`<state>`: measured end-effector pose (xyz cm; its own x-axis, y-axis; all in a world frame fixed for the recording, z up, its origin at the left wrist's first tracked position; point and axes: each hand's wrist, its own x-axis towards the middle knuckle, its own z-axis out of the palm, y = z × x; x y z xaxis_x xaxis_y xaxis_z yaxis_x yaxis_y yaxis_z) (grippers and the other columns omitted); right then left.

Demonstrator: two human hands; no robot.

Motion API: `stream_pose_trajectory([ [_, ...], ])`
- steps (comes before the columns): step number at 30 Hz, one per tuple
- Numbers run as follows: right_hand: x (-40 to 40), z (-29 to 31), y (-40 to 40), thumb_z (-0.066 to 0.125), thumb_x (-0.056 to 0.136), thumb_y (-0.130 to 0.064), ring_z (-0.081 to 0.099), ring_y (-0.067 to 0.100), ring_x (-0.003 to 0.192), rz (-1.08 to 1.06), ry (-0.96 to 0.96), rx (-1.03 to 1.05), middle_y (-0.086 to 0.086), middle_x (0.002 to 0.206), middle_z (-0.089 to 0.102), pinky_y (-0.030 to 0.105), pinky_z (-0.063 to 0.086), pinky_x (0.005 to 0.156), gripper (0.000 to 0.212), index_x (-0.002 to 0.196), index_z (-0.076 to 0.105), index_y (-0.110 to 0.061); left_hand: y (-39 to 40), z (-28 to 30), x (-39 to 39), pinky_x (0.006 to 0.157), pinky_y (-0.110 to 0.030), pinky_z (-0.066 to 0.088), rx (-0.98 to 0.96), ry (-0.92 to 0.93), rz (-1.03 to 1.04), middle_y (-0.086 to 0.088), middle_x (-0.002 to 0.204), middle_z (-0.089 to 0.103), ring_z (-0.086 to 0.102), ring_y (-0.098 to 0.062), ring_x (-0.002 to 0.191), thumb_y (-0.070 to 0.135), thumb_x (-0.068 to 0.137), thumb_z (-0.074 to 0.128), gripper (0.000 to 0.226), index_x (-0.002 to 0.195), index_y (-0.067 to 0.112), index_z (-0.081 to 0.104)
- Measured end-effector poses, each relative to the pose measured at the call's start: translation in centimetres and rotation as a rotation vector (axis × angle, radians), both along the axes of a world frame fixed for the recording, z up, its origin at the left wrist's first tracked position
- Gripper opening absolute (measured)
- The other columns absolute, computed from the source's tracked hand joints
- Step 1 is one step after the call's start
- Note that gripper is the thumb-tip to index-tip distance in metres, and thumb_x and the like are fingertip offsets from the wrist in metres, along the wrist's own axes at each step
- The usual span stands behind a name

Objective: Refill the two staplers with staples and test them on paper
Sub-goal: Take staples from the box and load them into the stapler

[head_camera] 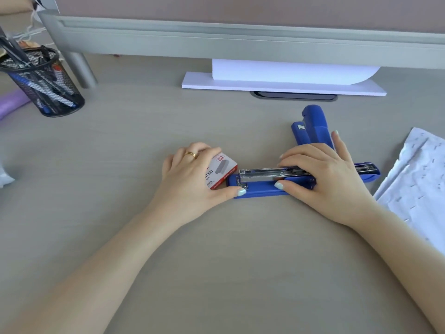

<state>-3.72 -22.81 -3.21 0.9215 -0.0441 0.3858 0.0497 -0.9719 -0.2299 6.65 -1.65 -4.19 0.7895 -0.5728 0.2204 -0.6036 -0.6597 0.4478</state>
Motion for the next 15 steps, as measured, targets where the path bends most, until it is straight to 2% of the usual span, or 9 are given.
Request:
stream_pose_trajectory([
  [2,0.1,0.2,0.5,0.048,0.082,-0.051,0.050,0.005,0.100,-0.022,-0.064,0.103,-0.015,0.103,0.060,0.044,0.011,0.116,0.034,0.097,0.065,-0.026,0.2,-0.1,0.5,0.085,-0.024,0.020,0.016,0.012,0.036,0.014,0.108,0.038,0.036,-0.011,0.100,0.067,0.062,0.053,0.064,0.114,0.031,0.052],
  [3,0.2,0.4,0.9,0.048,0.083,-0.048,0.052,0.008,0.099,-0.028,-0.085,0.154,-0.014,0.103,0.060,0.047,0.019,0.114,0.033,0.097,0.065,-0.024,0.3,-0.2,0.7,0.081,-0.024,0.020,-0.001,0.014,0.036,0.014,0.105,0.039,0.036,-0.011,0.096,0.060,0.068,0.056,0.054,0.112,0.029,0.054],
  [4,0.4,0.7,1.4,0.048,0.083,-0.046,0.055,0.012,0.098,-0.027,-0.096,0.200,-0.012,0.102,0.061,0.048,0.029,0.109,0.032,0.097,0.065,-0.022,0.3,-0.4,0.7,0.079,-0.023,0.021,-0.030,0.020,0.029,0.013,0.104,0.040,0.036,-0.011,0.095,0.053,0.073,0.058,0.046,0.111,0.028,0.055],
  [6,1.0,1.4,2.9,0.052,0.084,-0.042,0.057,0.015,0.094,-0.018,-0.088,0.300,-0.013,0.097,0.062,0.042,0.042,0.096,0.027,0.097,0.065,-0.022,0.6,-0.3,0.6,0.076,-0.021,0.029,-0.137,0.042,-0.002,0.010,0.106,0.044,0.041,-0.006,0.095,0.041,0.081,0.059,0.036,0.112,0.024,0.055],
  [9,2.5,2.3,5.1,0.057,0.087,-0.035,0.053,0.002,0.095,-0.010,-0.031,0.482,-0.024,0.090,0.058,0.024,0.043,0.087,0.017,0.100,0.065,-0.027,0.9,0.5,-0.3,0.076,-0.006,0.035,-0.328,0.031,-0.087,0.014,0.106,0.039,0.039,0.012,0.096,0.037,0.085,0.054,0.037,0.119,0.023,0.048],
  [11,3.3,3.0,6.3,0.057,0.086,-0.031,0.057,-0.003,0.092,0.030,0.036,0.730,-0.020,0.090,0.065,0.012,0.045,0.078,0.015,0.099,0.065,-0.030,1.0,0.8,-0.9,0.081,-0.001,0.032,-0.386,0.007,-0.147,0.019,0.106,0.037,0.038,0.017,0.101,0.036,0.084,0.050,0.040,0.122,0.024,0.043],
  [13,3.7,3.6,7.2,0.059,0.085,-0.026,0.065,-0.001,0.084,0.106,0.112,0.979,-0.010,0.087,0.072,0.012,0.050,0.074,0.012,0.093,0.067,-0.030,1.0,1.0,-1.3,0.083,-0.001,0.032,-0.433,0.015,-0.171,0.022,0.108,0.039,0.039,0.015,0.106,0.031,0.084,0.051,0.041,0.123,0.022,0.043],
  [15,3.8,3.8,7.4,0.061,0.085,-0.021,0.069,0.009,0.080,0.146,0.147,1.109,-0.001,0.089,0.073,0.019,0.054,0.075,0.010,0.091,0.068,-0.026,0.9,1.2,-1.4,0.085,-0.002,0.032,-0.464,0.013,-0.183,0.022,0.110,0.039,0.039,0.014,0.108,0.027,0.084,0.052,0.040,0.123,0.023,0.042],
])
